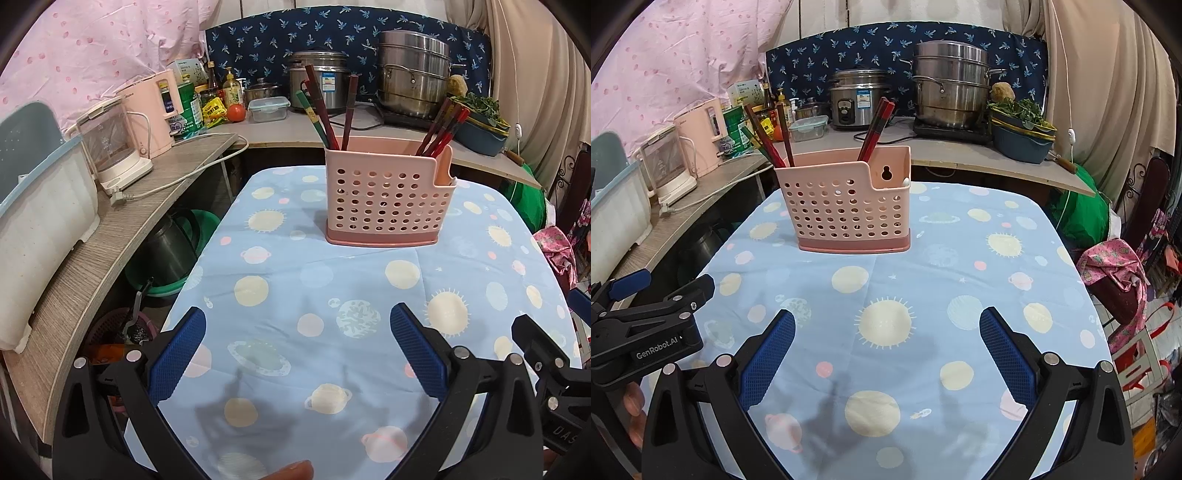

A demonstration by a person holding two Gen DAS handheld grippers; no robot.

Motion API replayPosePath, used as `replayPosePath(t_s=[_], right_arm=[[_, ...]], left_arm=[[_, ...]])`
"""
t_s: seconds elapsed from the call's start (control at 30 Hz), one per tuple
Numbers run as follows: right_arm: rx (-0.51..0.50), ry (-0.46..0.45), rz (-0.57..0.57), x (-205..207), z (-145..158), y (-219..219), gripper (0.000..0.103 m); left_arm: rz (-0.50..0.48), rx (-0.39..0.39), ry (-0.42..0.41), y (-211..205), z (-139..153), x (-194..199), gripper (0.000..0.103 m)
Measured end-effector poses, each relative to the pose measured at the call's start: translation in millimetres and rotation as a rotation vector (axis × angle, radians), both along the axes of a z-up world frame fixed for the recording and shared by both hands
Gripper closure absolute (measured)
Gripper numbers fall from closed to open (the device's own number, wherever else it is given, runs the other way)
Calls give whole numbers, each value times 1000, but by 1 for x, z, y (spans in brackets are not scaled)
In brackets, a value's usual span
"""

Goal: Organize utensils

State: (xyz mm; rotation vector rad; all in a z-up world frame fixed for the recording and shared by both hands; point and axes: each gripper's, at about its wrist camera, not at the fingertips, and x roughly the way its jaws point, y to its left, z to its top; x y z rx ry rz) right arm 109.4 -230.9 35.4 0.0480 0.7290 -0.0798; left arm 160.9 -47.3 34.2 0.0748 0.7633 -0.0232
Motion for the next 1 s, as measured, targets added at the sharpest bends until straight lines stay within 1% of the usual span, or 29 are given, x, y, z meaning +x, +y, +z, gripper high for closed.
replayPosePath(t_s=[0.37,0.53,0.67,1.0], right_arm=[[2,3,-8,0,-1,-1,7],[2,2,-7,0,-1,-1,7],[2,5,-11,-1,-3,-2,7],[2,4,-19,-1,-3,-4,7]], left_arm=[[-11,0,-1,-2,1,0,7],[-3,3,1,-4,1,0,7],[3,-12,13,-3,0,2,7],[-2,-7,13,-2,0,2,7]])
